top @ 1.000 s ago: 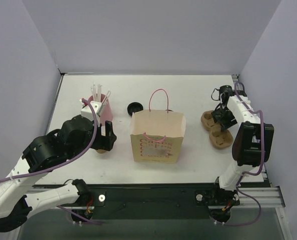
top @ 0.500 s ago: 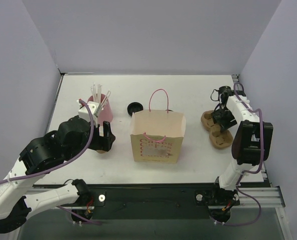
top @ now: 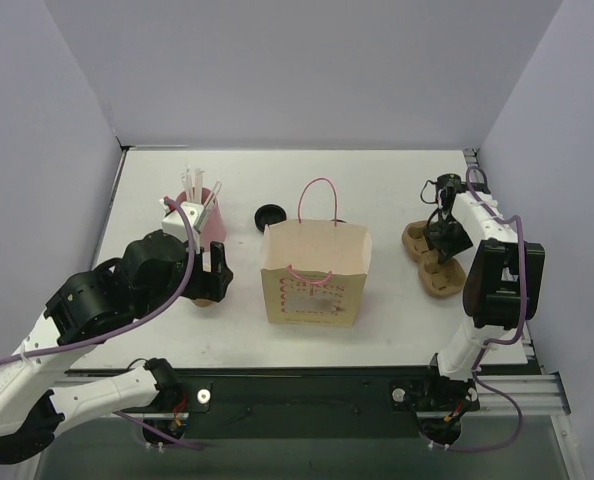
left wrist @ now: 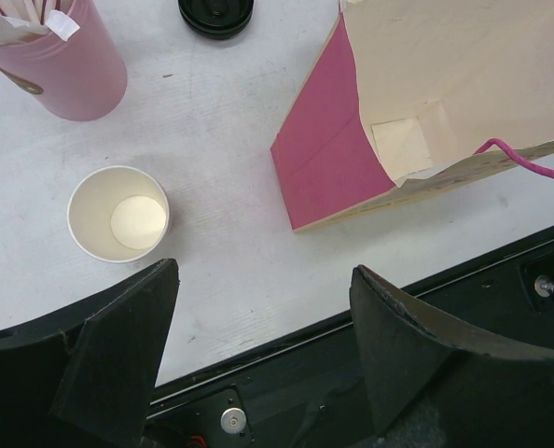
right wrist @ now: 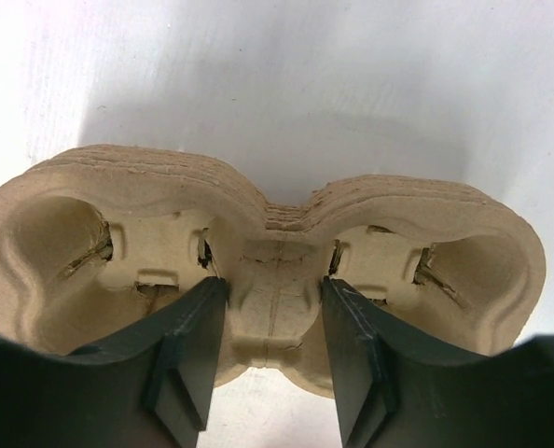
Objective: Pack the takeout coffee
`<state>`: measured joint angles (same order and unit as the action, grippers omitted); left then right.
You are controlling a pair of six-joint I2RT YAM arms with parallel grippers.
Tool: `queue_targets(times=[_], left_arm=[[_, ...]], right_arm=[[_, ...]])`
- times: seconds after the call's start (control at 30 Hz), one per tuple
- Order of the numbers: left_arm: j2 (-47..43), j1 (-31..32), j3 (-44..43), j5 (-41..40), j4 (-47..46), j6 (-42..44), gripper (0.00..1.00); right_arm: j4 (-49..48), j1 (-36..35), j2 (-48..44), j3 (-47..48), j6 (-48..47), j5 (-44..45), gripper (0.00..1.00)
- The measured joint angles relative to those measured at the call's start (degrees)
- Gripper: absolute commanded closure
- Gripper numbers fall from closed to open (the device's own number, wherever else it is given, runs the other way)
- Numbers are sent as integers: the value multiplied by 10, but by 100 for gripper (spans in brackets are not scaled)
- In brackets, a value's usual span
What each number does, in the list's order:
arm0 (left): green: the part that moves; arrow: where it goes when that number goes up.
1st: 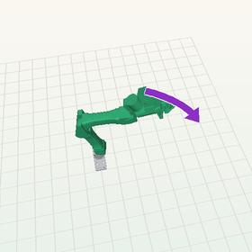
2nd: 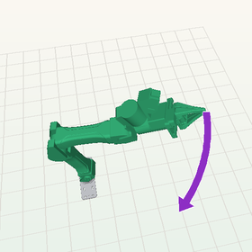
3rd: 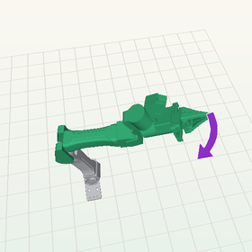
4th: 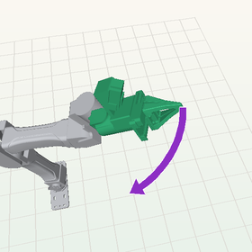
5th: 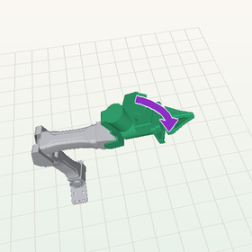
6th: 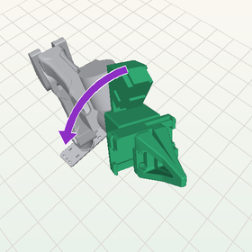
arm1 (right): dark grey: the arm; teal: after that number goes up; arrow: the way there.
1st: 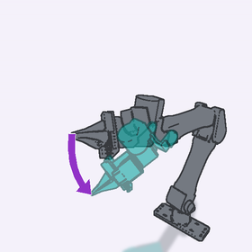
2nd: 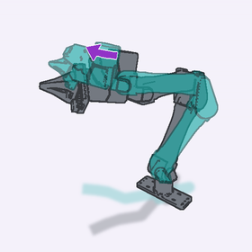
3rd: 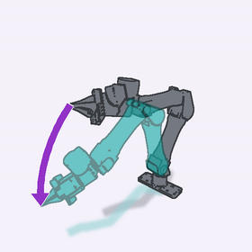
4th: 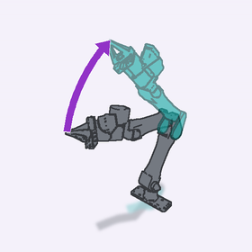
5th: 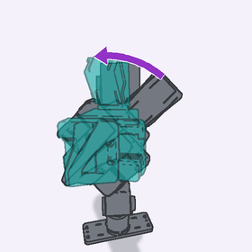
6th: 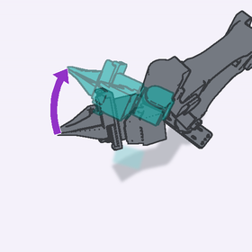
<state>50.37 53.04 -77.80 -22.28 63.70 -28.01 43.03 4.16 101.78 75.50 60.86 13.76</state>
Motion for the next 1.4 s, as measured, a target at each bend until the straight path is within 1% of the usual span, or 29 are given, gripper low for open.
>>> queue_targets(times=[0.1,0.17,0.2,0.27,0.3,0.4,0.47,0.6,0.77,0.9,0.93,1.0,1.03,1.17,1.23,1.27,1.33,1.37,1.4], left_arm=[[0,0,0,0,0,0,16],[-1,0,0,0,0,0,16],[-2,0,0,0,0,0,16],[-3,0,0,0,1,0,16],[-4,0,0,0,1,0,16],[-7,-1,0,0,3,0,16],[-7,-1,0,0,4,0,16],[-9,-2,0,0,4,0,16],[-15,-3,11,1,2,0,16],[-21,-3,22,1,2,0,16],[-22,-3,23,1,2,0,17],[-23,-3,24,2,1,0,17],[-23,-3,24,2,0,0,17],[-24,-3,24,2,-1,0,17],[-23,-3,24,3,-1,0,17],[-23,-3,24,3,-1,0,16],[-23,-3,24,3,-1,0,17],[-23,-3,24,3,-1,0,17],[-23,-3,24,3,-1,0,17]], right_arm=[[-4,0,0,-2,5,-1,49],[-7,0,0,-5,7,-1,51],[-8,0,0,-7,7,-1,57],[-9,0,0,-10,8,-1,62],[-10,0,0,-10,8,-1,67],[-11,0,-1,-10,8,0,70],[-11,0,-2,-11,7,-1,70],[-12,0,-10,-13,3,-3,67],[-8,1,-37,-13,-4,-3,67],[0,4,-46,-13,-7,-3,62],[1,4,-46,-13,-7,-3,64],[3,4,-46,-13,-9,-3,74],[3,4,-46,-13,-9,-4,74],[-1,3,-45,-13,-23,-15,62],[-5,3,-45,-13,-29,-18,62],[-6,3,-45,-13,-33,-19,66],[-7,3,-45,-13,-37,-21,70],[-7,3,-45,-13,-38,-22,69],[-8,3,-45,-14,-38,-22,64]])
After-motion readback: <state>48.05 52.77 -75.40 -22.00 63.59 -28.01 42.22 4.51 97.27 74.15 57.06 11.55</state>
